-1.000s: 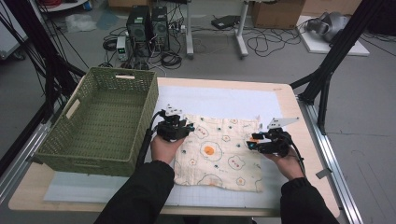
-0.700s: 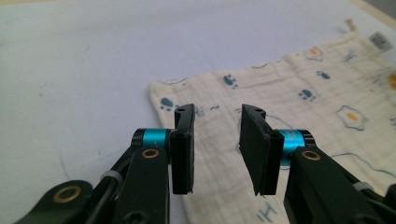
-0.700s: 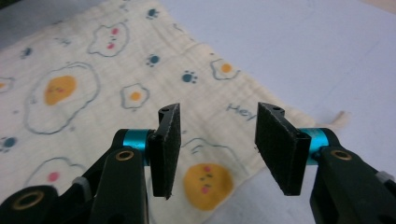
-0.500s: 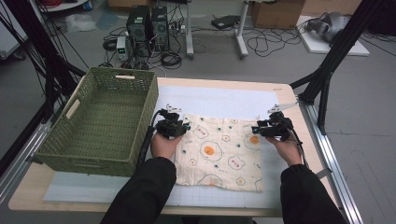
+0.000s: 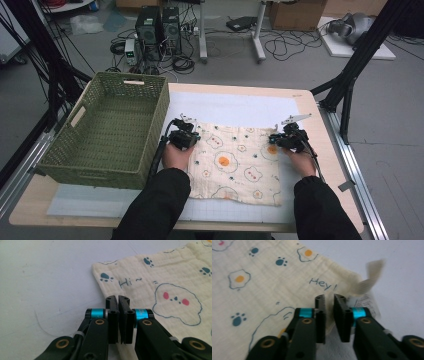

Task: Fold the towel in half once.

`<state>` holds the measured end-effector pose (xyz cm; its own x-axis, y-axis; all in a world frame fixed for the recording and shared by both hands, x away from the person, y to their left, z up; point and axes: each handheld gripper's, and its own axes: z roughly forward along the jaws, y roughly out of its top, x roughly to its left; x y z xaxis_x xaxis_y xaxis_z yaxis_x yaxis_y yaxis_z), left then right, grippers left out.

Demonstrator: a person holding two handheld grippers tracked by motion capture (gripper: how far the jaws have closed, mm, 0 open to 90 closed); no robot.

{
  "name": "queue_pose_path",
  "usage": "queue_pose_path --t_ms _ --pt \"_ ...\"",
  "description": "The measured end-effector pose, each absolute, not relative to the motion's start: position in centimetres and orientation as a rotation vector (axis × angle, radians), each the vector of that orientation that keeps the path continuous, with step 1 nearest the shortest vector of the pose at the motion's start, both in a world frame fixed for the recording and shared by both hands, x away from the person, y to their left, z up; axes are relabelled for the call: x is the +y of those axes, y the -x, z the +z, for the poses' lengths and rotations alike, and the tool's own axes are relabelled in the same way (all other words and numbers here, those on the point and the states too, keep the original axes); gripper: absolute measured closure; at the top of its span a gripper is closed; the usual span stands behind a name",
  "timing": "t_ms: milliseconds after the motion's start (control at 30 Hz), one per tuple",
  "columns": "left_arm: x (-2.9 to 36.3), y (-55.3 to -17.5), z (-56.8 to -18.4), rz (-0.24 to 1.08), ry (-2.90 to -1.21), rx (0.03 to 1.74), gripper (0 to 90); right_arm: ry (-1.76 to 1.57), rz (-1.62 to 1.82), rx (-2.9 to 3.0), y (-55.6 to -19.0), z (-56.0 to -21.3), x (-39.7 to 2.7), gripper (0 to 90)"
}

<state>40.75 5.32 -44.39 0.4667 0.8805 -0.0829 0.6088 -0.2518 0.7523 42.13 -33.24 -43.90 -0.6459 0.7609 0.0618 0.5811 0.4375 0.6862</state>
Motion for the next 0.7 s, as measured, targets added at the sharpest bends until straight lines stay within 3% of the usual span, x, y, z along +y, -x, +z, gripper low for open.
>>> queue_pose_path --t_ms 300,700 --pt "6.2 -39.7 -43.0 0.448 -1.897 1.198 87.8 -1.17 1.154 2.455 -41.6 -43.0 -34.2 87.7" --pt "7.1 -35.6 -41.8 0.433 -1.823 1.108 87.7 -1.043 1.411 2.489 -37.8 -40.4 -35.2 87.7"
